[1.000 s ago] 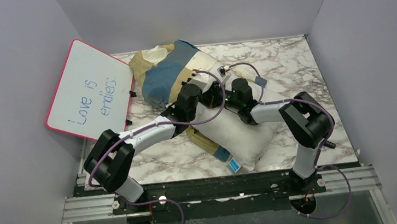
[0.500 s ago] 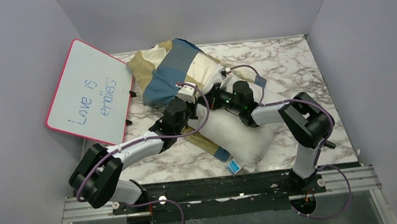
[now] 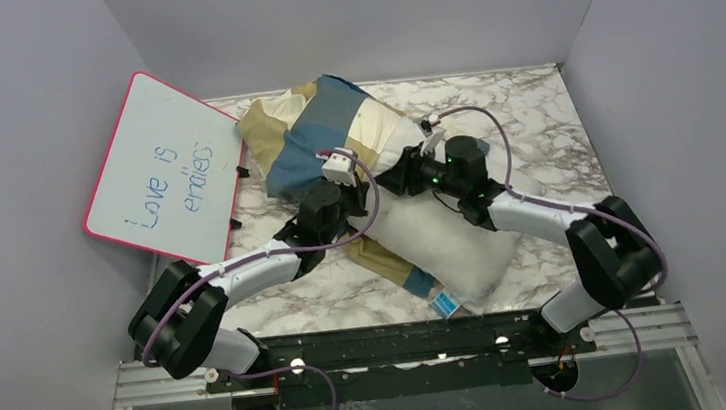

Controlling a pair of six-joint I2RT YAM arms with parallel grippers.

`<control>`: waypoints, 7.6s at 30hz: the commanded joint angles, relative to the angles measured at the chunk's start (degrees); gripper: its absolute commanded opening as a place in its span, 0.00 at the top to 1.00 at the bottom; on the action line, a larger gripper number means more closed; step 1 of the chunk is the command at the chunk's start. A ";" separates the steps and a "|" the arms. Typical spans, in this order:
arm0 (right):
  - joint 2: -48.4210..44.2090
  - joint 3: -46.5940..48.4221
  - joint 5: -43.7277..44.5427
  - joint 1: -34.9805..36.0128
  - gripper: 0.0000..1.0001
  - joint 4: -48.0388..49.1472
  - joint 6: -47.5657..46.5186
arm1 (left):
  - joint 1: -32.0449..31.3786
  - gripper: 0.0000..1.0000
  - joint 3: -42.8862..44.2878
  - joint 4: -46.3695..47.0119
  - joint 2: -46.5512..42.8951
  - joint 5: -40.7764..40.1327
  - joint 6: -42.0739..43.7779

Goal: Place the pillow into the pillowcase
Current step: Stuff the pillow into the pillowcase.

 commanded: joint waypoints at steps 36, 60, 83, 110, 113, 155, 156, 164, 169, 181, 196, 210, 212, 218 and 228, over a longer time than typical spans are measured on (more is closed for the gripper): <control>16.50 12.67 -23.99 -13.20 1.00 -12.40 -10.56 | -5.58 0.71 8.45 -13.61 1.28 8.26 -5.23; 12.73 6.89 -25.84 -12.32 1.00 1.16 -6.93 | -5.46 0.28 40.40 -38.26 13.53 -16.68 21.24; 12.95 6.23 -25.90 -12.21 1.00 2.53 -5.20 | -4.23 0.45 49.12 -32.93 31.85 -33.55 36.60; 15.64 -3.55 -17.02 -11.37 1.00 27.27 13.37 | -5.99 1.00 31.97 -10.76 20.15 8.69 5.16; 15.44 -3.09 -14.96 -11.36 1.00 26.51 14.54 | -5.70 1.00 35.31 -11.05 22.43 11.17 5.51; -11.18 13.62 2.06 -6.55 0.37 -36.67 -11.33 | 17.37 0.26 16.71 -38.24 -10.31 22.12 -4.32; -11.41 14.26 3.09 -5.04 0.36 -37.74 -12.44 | 17.79 0.27 14.85 -38.11 -11.89 22.26 -5.61; -13.52 13.42 8.96 10.94 0.32 -37.20 -29.01 | 21.08 0.28 1.60 -37.12 -26.49 18.01 -14.62; -11.24 13.44 13.17 19.50 0.29 -37.89 -38.22 | 24.89 0.29 -1.99 -37.81 -30.53 19.58 -17.86; 5.68 12.51 35.90 26.04 0.03 -30.96 -45.93 | 26.35 0.34 -12.54 -31.02 -31.80 21.05 -24.97; 7.68 9.96 20.05 14.50 0.99 -9.08 -18.45 | 25.48 0.23 -21.42 -14.62 -26.32 32.25 -26.44; 8.12 8.76 15.64 11.84 0.99 -2.64 -9.27 | 21.18 0.27 -19.04 -0.91 -8.67 21.56 -24.16; 8.30 8.46 15.21 11.68 0.99 -1.86 -8.54 | 19.51 0.28 -17.92 0.99 -5.96 19.52 -24.03; 9.16 7.31 13.73 11.51 0.99 1.42 -5.26 | 14.95 0.35 -15.32 7.12 -0.06 9.73 -22.88; 13.12 5.10 16.78 11.50 0.99 13.97 2.46 | 9.28 1.00 -16.64 8.96 -5.10 5.10 -19.39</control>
